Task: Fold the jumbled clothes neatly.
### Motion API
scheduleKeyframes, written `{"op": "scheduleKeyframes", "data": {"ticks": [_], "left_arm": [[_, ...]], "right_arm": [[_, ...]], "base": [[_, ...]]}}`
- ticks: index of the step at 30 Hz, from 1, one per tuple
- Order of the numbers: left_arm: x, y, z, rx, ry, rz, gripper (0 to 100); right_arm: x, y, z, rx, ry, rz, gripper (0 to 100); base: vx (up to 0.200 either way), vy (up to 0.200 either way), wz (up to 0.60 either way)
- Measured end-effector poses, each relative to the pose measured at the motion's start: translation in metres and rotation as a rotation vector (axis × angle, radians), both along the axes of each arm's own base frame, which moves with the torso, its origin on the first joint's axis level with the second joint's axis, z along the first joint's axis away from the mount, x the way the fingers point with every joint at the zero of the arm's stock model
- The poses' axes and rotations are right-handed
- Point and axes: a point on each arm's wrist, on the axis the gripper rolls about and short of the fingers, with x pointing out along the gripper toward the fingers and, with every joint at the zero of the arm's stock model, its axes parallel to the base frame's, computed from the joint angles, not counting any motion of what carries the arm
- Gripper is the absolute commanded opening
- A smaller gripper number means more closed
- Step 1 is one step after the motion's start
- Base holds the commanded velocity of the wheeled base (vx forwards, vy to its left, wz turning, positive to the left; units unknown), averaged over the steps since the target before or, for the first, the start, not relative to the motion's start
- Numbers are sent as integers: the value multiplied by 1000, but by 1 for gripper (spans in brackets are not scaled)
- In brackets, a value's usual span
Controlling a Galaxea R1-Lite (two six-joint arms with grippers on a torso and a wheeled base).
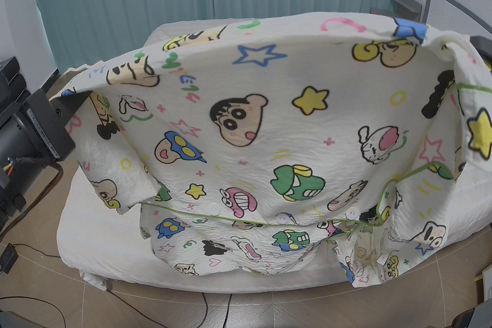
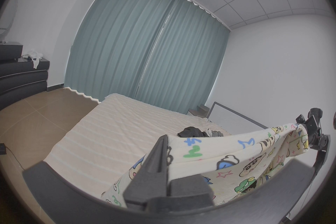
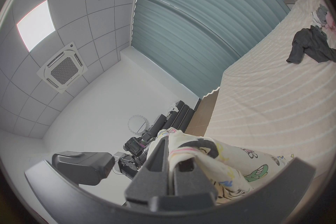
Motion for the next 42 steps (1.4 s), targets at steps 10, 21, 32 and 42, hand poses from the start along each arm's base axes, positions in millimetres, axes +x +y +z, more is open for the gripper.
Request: {"op": "scheduleKeyframes", "data": {"ticks": [10, 21, 32, 42], "left_arm": [[-1, -2, -2, 4, 33, -25, 0], [53, -13, -10, 20, 119, 110, 0], [120, -30, -19, 11, 182, 187, 0], [176, -54, -38, 33, 229, 218, 0]], "right_arm": [[1, 1, 1, 12, 52, 34, 0], [42, 11, -13, -48, 124, -102, 0], [98, 19, -26, -100, 67, -247, 0], [161, 29, -56, -150, 91, -350, 0]], "base": [[0, 0, 0], [36, 0, 0], [200, 0, 0], [200, 0, 0]]}}
